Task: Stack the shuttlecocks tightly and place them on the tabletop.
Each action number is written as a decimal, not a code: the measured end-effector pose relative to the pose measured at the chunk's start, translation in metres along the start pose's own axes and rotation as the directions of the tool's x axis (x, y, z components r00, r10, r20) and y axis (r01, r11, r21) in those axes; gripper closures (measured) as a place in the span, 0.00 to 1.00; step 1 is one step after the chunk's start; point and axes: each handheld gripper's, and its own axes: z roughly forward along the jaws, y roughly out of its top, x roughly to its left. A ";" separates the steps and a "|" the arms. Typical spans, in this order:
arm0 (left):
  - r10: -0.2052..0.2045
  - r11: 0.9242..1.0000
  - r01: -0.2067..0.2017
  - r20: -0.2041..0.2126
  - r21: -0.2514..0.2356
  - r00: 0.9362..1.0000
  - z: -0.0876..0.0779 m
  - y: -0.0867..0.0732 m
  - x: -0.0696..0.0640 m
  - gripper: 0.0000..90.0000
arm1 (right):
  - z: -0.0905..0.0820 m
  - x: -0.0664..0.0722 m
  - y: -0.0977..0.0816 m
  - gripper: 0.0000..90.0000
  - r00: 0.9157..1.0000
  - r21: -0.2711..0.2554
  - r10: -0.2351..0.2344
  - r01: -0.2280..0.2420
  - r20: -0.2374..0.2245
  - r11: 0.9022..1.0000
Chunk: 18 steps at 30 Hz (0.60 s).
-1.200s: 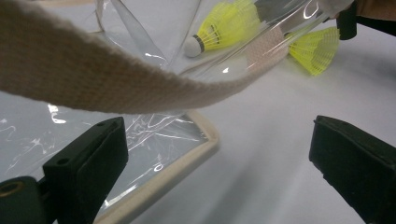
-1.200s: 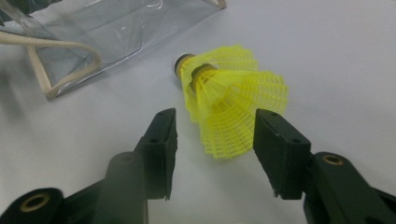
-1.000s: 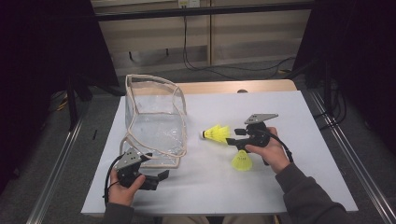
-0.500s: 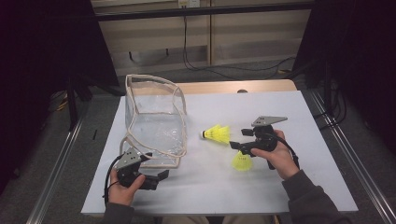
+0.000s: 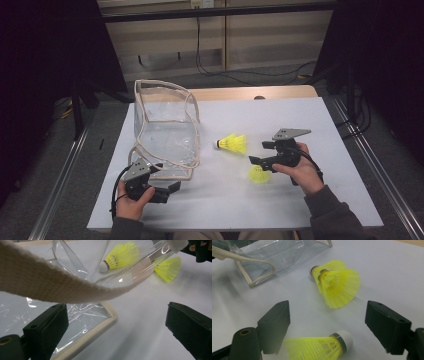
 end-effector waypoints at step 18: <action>0.003 1.000 -0.003 0.001 0.000 1.000 0.001 0.000 -0.002 0.05 | -0.016 0.003 -0.001 0.21 1.000 -0.023 -0.003 0.003 -0.005 1.000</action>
